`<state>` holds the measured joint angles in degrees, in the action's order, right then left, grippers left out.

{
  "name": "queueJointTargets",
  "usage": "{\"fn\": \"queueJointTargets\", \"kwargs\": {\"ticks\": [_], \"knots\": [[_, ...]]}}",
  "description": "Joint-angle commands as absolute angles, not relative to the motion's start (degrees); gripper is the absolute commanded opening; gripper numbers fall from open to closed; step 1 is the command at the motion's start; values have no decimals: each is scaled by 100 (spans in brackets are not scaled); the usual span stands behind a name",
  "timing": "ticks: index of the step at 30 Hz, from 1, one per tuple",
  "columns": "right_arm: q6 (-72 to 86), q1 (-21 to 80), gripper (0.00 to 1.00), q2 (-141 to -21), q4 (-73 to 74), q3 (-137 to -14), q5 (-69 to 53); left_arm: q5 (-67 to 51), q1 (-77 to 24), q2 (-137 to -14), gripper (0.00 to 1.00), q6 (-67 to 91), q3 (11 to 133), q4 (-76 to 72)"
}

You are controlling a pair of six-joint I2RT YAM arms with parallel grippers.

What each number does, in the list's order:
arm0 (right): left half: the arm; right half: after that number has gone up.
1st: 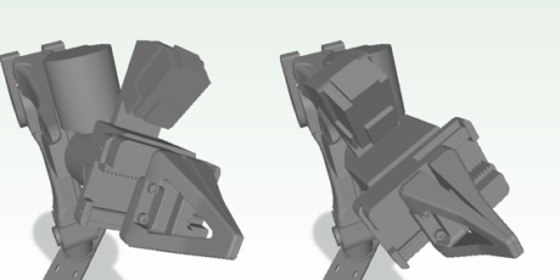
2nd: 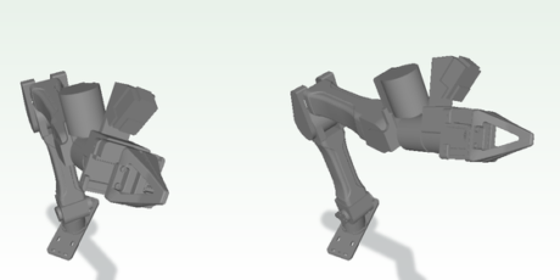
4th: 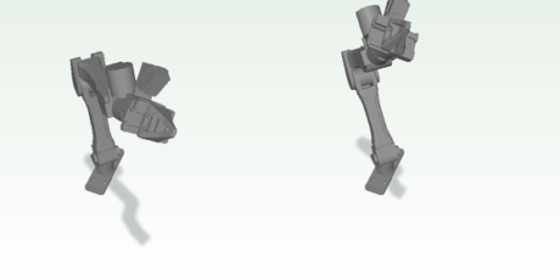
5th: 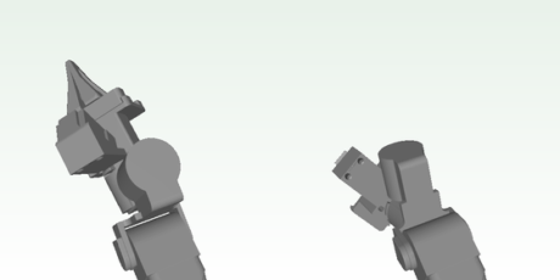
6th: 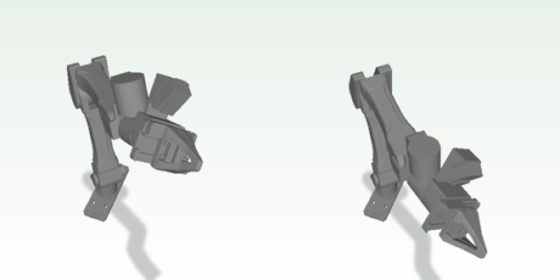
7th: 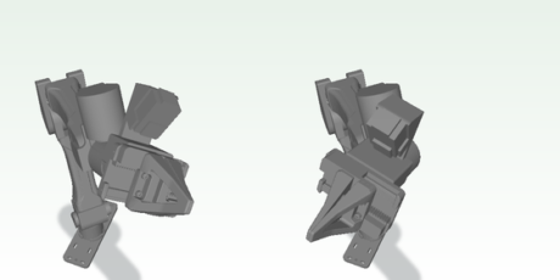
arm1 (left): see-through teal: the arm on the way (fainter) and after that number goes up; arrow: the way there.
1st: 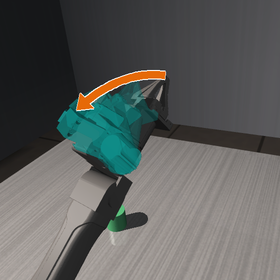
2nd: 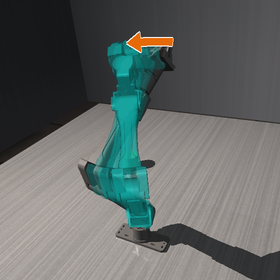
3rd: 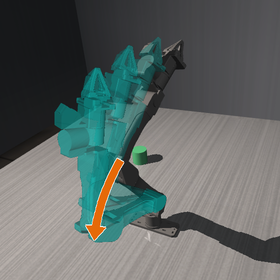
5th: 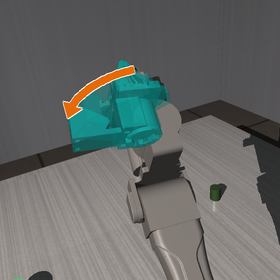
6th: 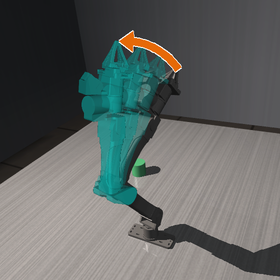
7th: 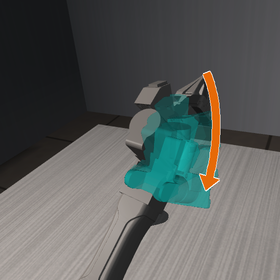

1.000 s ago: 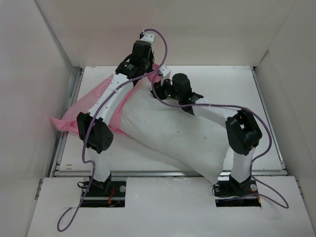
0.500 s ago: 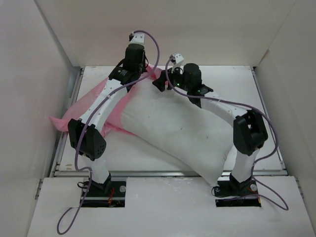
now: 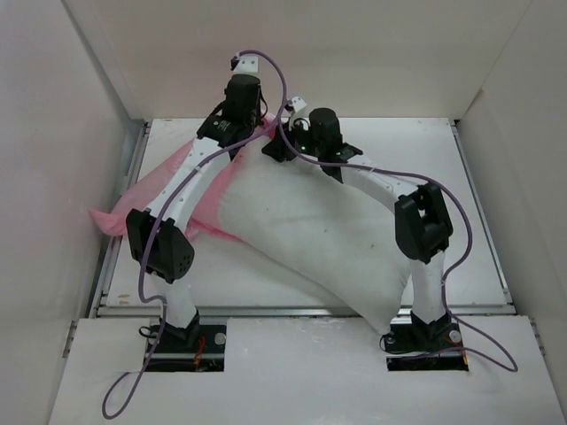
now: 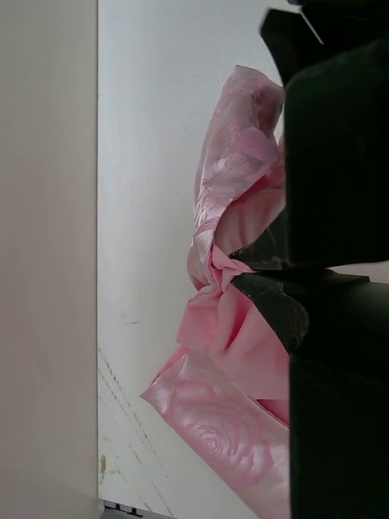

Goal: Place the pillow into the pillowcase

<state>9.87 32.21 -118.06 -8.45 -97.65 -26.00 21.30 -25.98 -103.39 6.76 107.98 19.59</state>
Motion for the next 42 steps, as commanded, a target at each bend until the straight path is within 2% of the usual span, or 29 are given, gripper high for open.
{"fn": "queueJointTargets", "kwargs": {"ticks": [1, 2, 3, 6, 7, 10, 18, 22, 27, 33, 36, 38, 42], "knots": [[940, 3278, 28, -12015, -546, -10221, -3040, 2224, -2610, -10370, 0, 800, 11197, 1635], [940, 3278, 3, -12015, -475, -10222, -3215, 2224, -2610, -10432, 0, 800, 11276, 1583], [862, 3278, 0, -11823, -422, -10222, -3678, 2285, -2610, -10589, 0, 800, 11416, 1582], [773, 3331, 0, -11278, -868, -9749, -4505, 2285, -2610, -10854, 0, 800, 11732, 1722], [773, 3331, 0, -11068, -1105, -9260, -4683, 2216, -2610, -10924, 0, 800, 11916, 1723], [773, 3392, 0, -10425, -1810, -8554, -4887, 1961, -2610, -11100, 0, 853, 12050, 1775], [1098, 3445, 0, -11028, -2038, -9087, -4887, 1653, -2883, -10820, 0, 853, 11892, 1775], [1204, 3445, 0, -11503, -2013, -9597, -4457, 1486, -3119, -10355, 0, 853, 11514, 1539], [2213, 3445, 0, -11873, -3662, -9536, -3703, 704, -3340, -9941, 0, 1063, 11251, 1555], [4407, 3261, 0, -12304, -6491, -8798, -2804, 20, -3647, -9493, 0, 1003, 10284, 1495], [5033, 3261, 0, -12507, -6495, -8903, -2479, -850, -3779, -9562, 0, 932, 10046, 1494], [5343, 3261, 0, -12577, -6836, -8546, -1964, -1300, -3849, -9615, 0, 871, 9976, 1494], [6063, 3077, 0, -12577, -7592, -7746, -1319, -915, -3850, -9361, 0, 984, 9442, 1504]]}}
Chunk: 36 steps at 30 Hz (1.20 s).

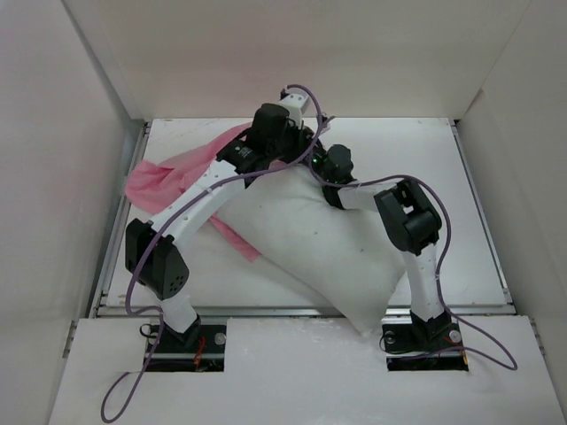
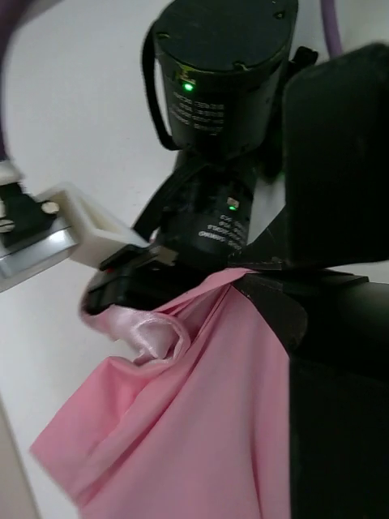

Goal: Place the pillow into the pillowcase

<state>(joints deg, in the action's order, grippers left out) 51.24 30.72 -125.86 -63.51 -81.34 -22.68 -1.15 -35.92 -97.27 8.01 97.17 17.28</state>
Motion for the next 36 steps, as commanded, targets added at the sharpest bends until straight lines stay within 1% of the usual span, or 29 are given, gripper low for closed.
{"fn": "queueJointTargets", "kwargs": {"ticks": [1, 4, 5, 8, 9, 11, 12, 14, 16, 18, 19, 21, 22, 23, 24, 25, 26, 27, 28, 29, 30, 31, 32, 33, 36], "knots": [[6299, 3076, 0, -12577, -7733, -7691, -1266, -914, -3850, -9186, 0, 984, 9318, 1433], [6722, 2962, 0, -12638, -7734, -7690, -915, -1317, -3850, -9071, 0, 984, 9097, 1292], [6985, 2962, 0, -12639, -7943, -7690, -836, -1553, -3902, -9070, 0, 984, 9097, 1388], [7356, 2909, 0, -12639, -7945, -7567, -362, -1897, -4042, -9175, 0, 984, 8886, 1503], [7356, 2909, 0, -12543, -7684, -7567, -4, -2412, -4043, -9176, 0, 1063, 8799, 1407], [7356, 2909, 0, -12341, -7052, -7567, 463, -3073, -4174, -9176, 0, 985, 8798, 1406], [7356, 2909, 0, -12340, -6570, -7567, 666, -3076, -4384, -9176, 0, 863, 8867, 1528], [7251, 2909, 0, -12278, -6460, -7567, 922, -2778, -4552, -9176, 0, 634, 9060, 1774], [7146, 2909, 0, -12226, -6173, -7567, 1071, -3144, -4553, -9176, 0, 554, 9062, 1915], [7146, 2909, 0, -12226, -6038, -7567, 1072, -3146, -4553, -9176, 0, 554, 9062, 1986], [7146, 2857, 0, -12226, -6142, -7567, 1020, -2946, -4553, -9324, 0, 554, 9062, 2169], [7146, 2856, 3, -12165, -6144, -7506, 1020, -2944, -4553, -9474, 0, 554, 9122, 2232], [7146, 2856, 3, -12164, -6074, -7454, 1020, -3031, -4553, -9614, 0, 554, 9123, 2311], [7146, 2856, 5, -12112, -5908, -7453, 1072, -3276, -4553, -9615, 0, 554, 9123, 2312], [7146, 2787, 7, -12111, -5906, -7505, 950, -3278, -4553, -9685, 0, 554, 9123, 2312], [7093, 2786, 10, -12111, -5828, -7506, 810, -3278, -4553, -9686, 0, 554, 9123, 2312], [7014, 2717, 16, -12111, -5827, -7506, 626, -2852, -4553, -9686, 0, 658, 9123, 2312], [7014, 2646, 36, -12111, -5688, -7506, 163, -2587, -4553, -9686, 0, 659, 9123, 2216], [6944, 2646, 44, -12024, -5443, -7575, -138, -2366, -4553, -9686, 0, 746, 9123, 2128], [6735, 2576, 49, -11884, -5127, -7576, -419, -2251, -4318, -9686, 0, 799, 9123, 2005], [6567, 2575, 56, -11787, -4506, -7628, -674, -2111, -4194, -9686, 0, 939, 9123, 1804], [6365, 2575, 69, -11682, -4256, -7577, -1094, -2040, -4062, -9686, 0, 1019, 9123, 1715], [6198, 2575, 78, -11437, -3941, -7576, -1264, -2039, -3930, -9738, 0, 1080, 9123, 1636], [5787, 2575, 78, -11313, -3215, -7576, -1396, -1987, -3650, -9738, 0, 1159, 9123, 1478], [5040, 2575, 81, -10831, -2077, -7576, -1529, -1985, -3201, -9948, 0, 1415, 9272, 1179]]}}
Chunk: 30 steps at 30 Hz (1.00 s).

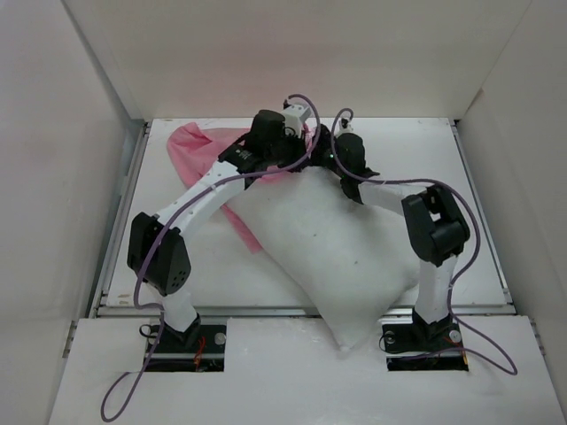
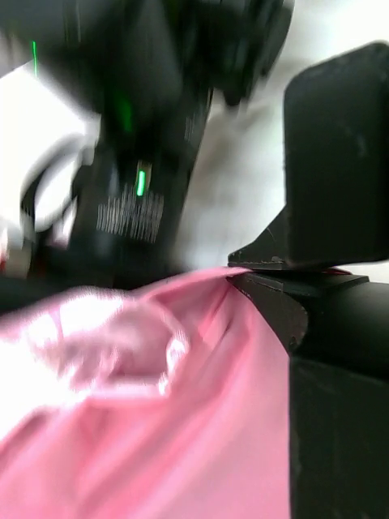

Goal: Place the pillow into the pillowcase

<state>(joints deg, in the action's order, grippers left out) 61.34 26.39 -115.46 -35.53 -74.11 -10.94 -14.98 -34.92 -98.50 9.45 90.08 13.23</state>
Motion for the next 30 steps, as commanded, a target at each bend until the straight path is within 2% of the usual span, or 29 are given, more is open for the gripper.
{"fn": "queueJointTargets", "kwargs": {"ticks": [1, 8, 13, 21, 24, 27, 30], "knots": [[4897, 2575, 81, -10715, -1552, -7576, -1529, -2091, -3130, -9949, 0, 1415, 9325, 1178], [3271, 2522, 85, -9897, 1006, -8041, -1582, -2030, -2962, -10081, 0, 1362, 9624, 1169], [2699, 2522, 85, -9282, 2362, -8147, -871, -1978, -2962, -10134, 0, 1257, 9808, 1169], [2060, 2522, 86, -7193, 2417, -7164, -791, -2047, -2856, -10239, 0, 1205, 9923, 1116], [1785, 2522, 86, -6603, 2277, -6620, -1299, -2048, -2856, -10291, 0, 1204, 10063, 1116], [1627, 2671, 86, -6416, 2145, -6207, -1600, -2179, -2856, -10292, 0, 1143, 10116, 1116], [1469, 3057, 88, -6512, 2145, -6074, -882, -2285, -2856, -10292, 0, 1143, 10116, 1116]]}}
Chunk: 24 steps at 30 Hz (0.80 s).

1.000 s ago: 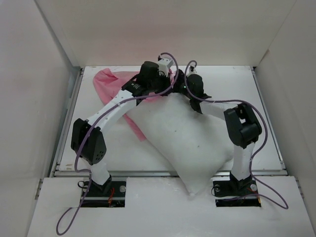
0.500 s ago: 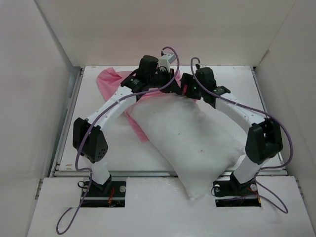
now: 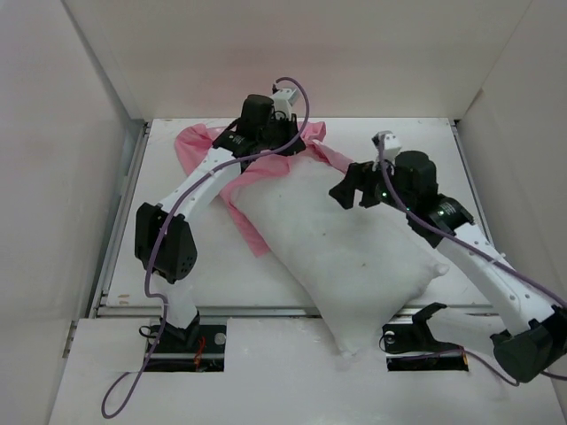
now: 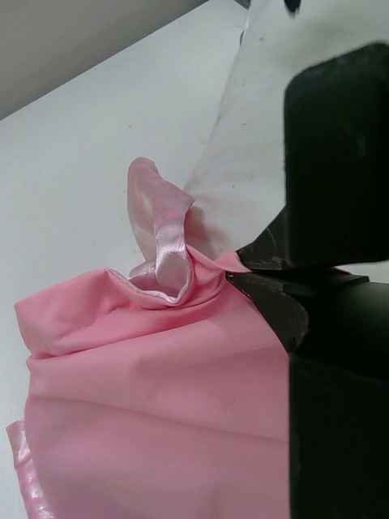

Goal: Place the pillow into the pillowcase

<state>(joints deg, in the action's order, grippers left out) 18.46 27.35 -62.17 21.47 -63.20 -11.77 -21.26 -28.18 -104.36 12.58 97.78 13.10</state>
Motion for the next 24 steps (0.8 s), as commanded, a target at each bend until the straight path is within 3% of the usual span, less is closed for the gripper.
{"fn": "queueJointTargets", "kwargs": {"ticks": [1, 7, 9, 10, 12, 13, 24], "knots": [[1416, 3146, 90, -6722, 2145, -6073, -714, -2363, -2856, -10292, 0, 1143, 10116, 1116], [1134, 3516, 90, -7864, 1030, -6319, 357, -2435, -2979, -10187, 0, 1011, 10169, 1187], [1081, 3516, 85, -8392, 260, -6319, 457, -2435, -3040, -10126, 0, 949, 10169, 1187], [1081, 3516, 61, -8750, 46, -6319, 509, -2435, -3102, -10064, 0, 949, 10169, 1187], [1151, 3516, 25, -9050, -62, -6494, 632, -2382, -3103, -9950, 0, 949, 10169, 1239], [1343, 3516, 0, -9131, -62, -6608, 729, -2382, -3163, -9949, 0, 949, 10099, 1239], [2285, 3393, 0, -7963, -3004, -5687, 1356, -2496, -3620, -9554, 0, 704, 9773, 1292]]}}
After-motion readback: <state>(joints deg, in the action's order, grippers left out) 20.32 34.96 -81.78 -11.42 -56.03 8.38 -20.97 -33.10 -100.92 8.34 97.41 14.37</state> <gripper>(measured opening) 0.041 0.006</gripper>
